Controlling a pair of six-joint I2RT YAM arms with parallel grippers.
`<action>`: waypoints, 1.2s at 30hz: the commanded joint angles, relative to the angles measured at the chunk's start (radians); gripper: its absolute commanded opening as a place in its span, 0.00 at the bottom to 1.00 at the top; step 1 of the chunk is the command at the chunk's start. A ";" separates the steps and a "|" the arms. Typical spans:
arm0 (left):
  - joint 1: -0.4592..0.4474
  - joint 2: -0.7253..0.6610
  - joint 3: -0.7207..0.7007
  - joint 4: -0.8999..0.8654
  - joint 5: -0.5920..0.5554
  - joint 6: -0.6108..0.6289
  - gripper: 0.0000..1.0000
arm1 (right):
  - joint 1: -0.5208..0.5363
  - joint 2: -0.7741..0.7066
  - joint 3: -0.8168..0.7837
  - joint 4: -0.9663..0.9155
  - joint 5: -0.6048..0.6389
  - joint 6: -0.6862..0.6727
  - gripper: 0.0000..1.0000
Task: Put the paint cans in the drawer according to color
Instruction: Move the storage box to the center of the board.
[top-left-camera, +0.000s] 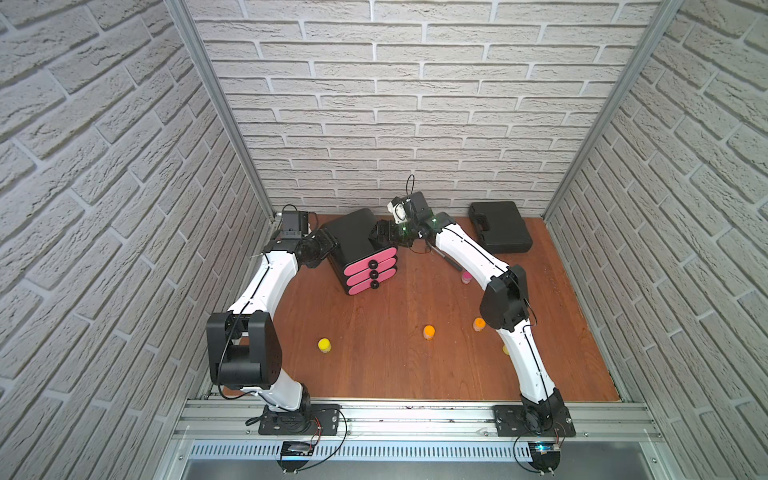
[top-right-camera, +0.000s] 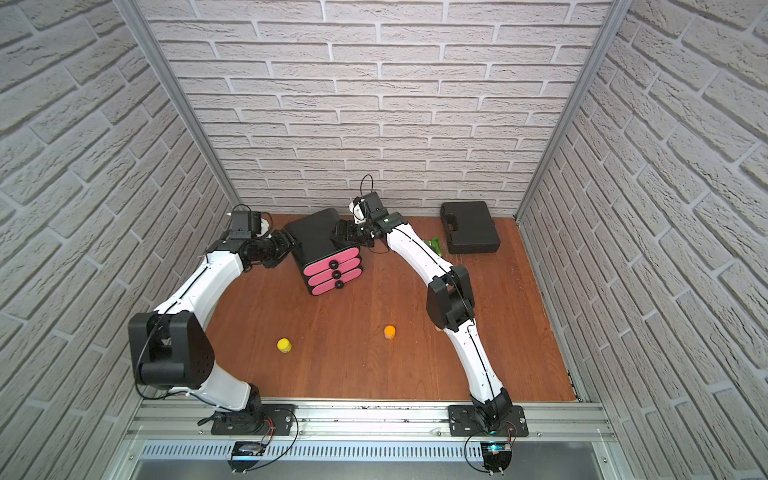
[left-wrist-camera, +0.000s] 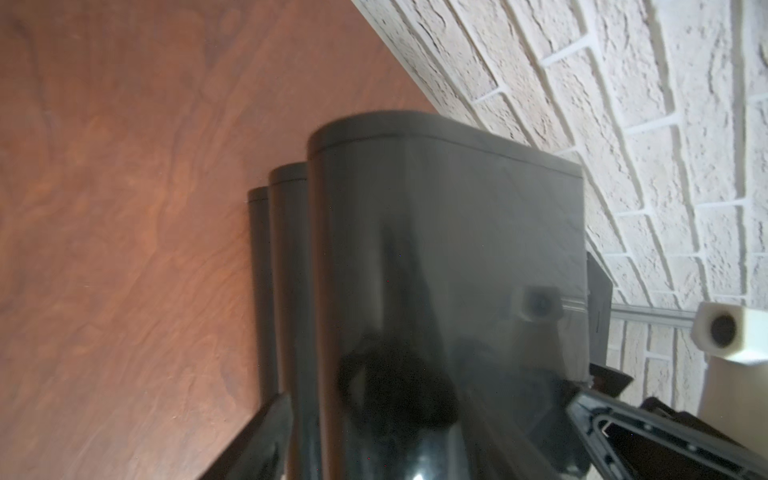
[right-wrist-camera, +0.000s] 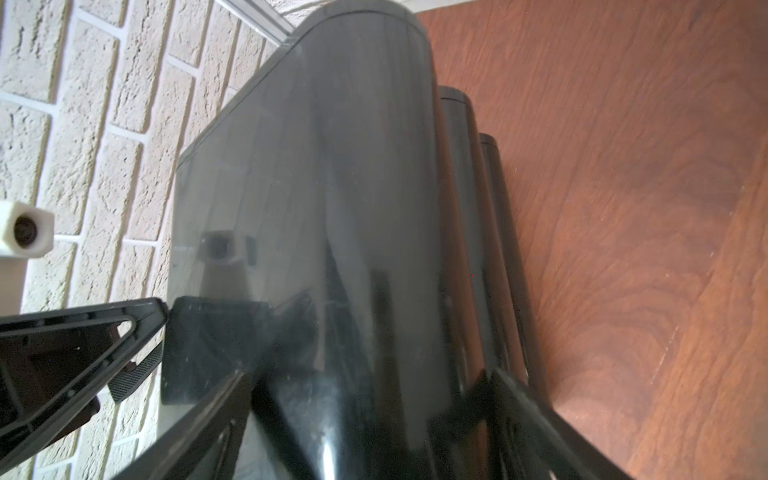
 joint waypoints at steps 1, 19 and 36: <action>-0.054 0.000 0.018 -0.010 0.061 0.053 0.64 | 0.052 -0.115 -0.105 -0.051 -0.071 -0.037 0.93; -0.157 -0.012 0.091 -0.215 -0.037 0.098 0.74 | 0.065 -0.428 -0.387 -0.197 0.307 -0.014 0.98; -0.117 -0.253 0.008 -0.251 0.122 0.083 0.42 | 0.292 -0.658 -0.531 -0.357 0.561 0.283 0.82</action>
